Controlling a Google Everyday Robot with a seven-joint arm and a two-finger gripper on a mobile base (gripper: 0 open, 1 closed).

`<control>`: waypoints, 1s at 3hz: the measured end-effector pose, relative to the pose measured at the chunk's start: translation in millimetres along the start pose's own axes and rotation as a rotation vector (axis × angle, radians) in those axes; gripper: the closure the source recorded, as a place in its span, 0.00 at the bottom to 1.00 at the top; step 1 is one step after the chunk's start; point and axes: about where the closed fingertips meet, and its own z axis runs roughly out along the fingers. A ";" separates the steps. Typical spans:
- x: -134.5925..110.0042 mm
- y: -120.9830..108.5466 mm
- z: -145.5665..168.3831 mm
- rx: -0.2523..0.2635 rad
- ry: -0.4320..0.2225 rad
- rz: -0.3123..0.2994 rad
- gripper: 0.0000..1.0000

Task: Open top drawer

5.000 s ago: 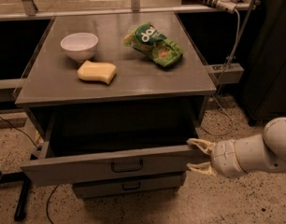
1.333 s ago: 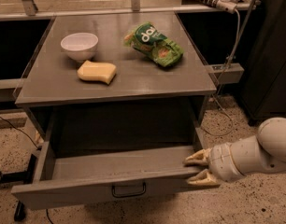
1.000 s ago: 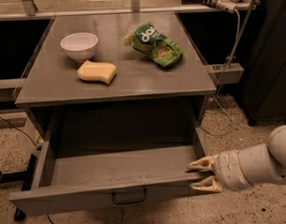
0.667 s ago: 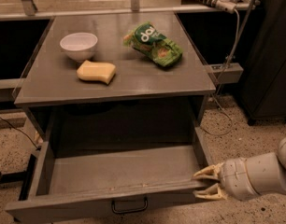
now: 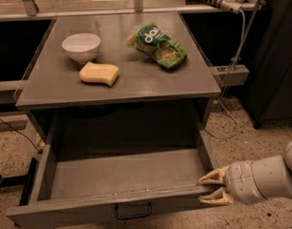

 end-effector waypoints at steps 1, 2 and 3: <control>0.0 0.0 0.0 0.000 0.000 0.000 0.59; 0.0 0.0 0.0 0.000 0.000 0.000 0.35; 0.0 0.0 0.0 0.000 0.000 0.000 0.12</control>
Offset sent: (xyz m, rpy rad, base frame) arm 0.0000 0.0000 0.0000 0.0000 0.0000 0.0000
